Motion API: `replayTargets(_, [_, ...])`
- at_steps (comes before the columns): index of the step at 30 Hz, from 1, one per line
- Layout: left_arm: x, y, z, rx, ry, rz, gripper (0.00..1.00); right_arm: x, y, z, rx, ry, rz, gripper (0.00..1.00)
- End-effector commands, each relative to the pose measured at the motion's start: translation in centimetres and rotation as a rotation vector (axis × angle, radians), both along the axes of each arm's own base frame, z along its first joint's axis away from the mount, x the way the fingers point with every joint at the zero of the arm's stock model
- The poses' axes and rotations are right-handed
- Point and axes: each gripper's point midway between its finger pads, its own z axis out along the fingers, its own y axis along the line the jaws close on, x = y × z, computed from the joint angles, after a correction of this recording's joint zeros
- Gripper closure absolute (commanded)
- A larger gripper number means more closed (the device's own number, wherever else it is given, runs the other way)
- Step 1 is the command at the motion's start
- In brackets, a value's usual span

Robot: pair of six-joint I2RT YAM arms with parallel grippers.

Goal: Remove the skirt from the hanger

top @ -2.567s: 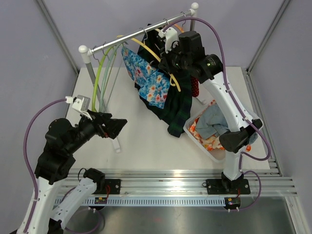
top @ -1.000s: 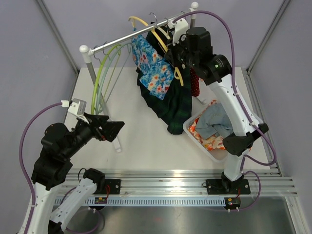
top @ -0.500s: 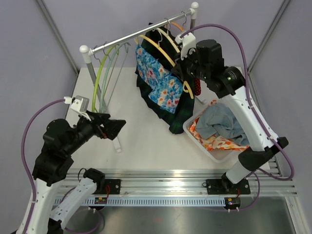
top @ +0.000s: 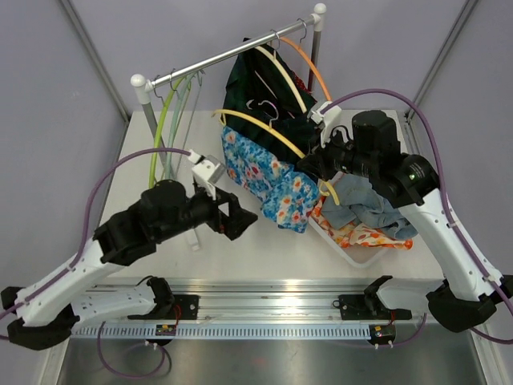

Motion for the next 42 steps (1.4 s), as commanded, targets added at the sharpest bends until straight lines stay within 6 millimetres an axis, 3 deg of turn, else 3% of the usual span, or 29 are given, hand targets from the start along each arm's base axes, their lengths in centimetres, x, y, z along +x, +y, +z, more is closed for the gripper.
replayTargets(1, [2.8, -2.5, 1.4, 0.035, -0.143, 0.12, 0.02, -0.7, 1.0, 3.0, 0.108, -0.072, 0.064, 1.0])
replayTargets(4, [4.1, -4.3, 0.8, 0.088, -0.196, 0.169, 0.02, -1.1, 1.1, 3.0, 0.123, -0.061, 0.085, 1.0])
replayTargets(8, [6.5, -6.7, -2.6, 0.198, -0.226, 0.212, 0.04, -1.5, 1.0, 3.0, 0.135, -0.054, 0.097, 1.0])
replayTargets(11, [7.1, -7.7, -3.9, 0.23, -0.237, 0.212, 0.09, -1.6, 0.6, 2.9, 0.137, -0.055, 0.092, 1.0])
replayTargets(12, [7.2, -8.3, -4.1, 0.219, -0.239, 0.2, 0.27, -1.5, 0.4, 3.0, 0.138, -0.058, 0.085, 1.0])
replayTargets(14, [7.0, -9.2, -4.4, 0.197, -0.24, 0.168, 0.43, -1.5, 0.2, 2.7, 0.136, -0.055, 0.083, 1.0])
replayTargets(15, [7.0, -9.3, -4.7, 0.196, -0.239, 0.163, 0.59, -1.6, 0.1, 2.6, 0.136, -0.053, 0.085, 1.0])
replayTargets(16, [7.1, -9.2, -4.6, 0.189, -0.238, 0.169, 0.88, -1.5, -0.1, 2.6, 0.139, -0.055, 0.08, 1.0])
replayTargets(17, [7.1, -9.1, -5.0, 0.192, -0.238, 0.169, 1.0, -1.6, -0.2, 2.6, 0.14, -0.054, 0.081, 1.0])
replayTargets(20, [6.5, -8.9, -4.4, 0.165, -0.237, 0.132, 1.0, -1.3, -0.9, 2.5, 0.132, -0.064, 0.059, 1.0])
replayTargets(21, [6.1, -8.7, -3.6, 0.145, -0.242, 0.122, 1.0, -1.1, -1.1, 2.3, 0.124, -0.064, 0.048, 1.0])
replayTargets(24, [4.0, -6.8, 1.8, 0.009, -0.264, 0.083, 1.0, -0.1, -2.2, 1.1, 0.085, -0.077, -0.012, 1.0])
replayTargets(25, [2.9, -5.6, 4.5, -0.063, -0.279, 0.064, 1.0, 0.2, -2.4, -0.1, 0.07, -0.061, -0.024, 1.0])
replayTargets(27, [1.6, -3.6, 7.3, -0.122, -0.292, 0.052, 1.0, 1.1, -3.2, -0.9, 0.055, -0.067, -0.065, 1.0])
replayTargets(28, [0.5, -1.7, 10.5, -0.203, -0.314, 0.05, 1.0, 1.3, -3.4, -1.8, 0.045, -0.052, -0.08, 1.0])
replayTargets(31, [-0.9, 1.7, 13.9, -0.261, -0.329, 0.061, 1.0, 2.5, -4.8, -2.6, 0.032, -0.049, -0.142, 1.0])
replayTargets(35, [-1.2, 6.0, 14.2, -0.234, -0.333, 0.142, 1.0, 3.2, -5.7, -3.7, 0.022, -0.032, -0.172, 1.0])
replayTargets(39, [-1.5, 7.3, 14.5, -0.243, -0.341, 0.16, 1.0, 3.8, -6.3, -5.3, 0.001, -0.009, -0.197, 1.0])
replayTargets(42, [-1.8, 7.1, 15.1, -0.262, -0.35, 0.139, 1.0, 3.9, -6.6, -6.1, -0.007, 0.0, -0.2, 1.0])
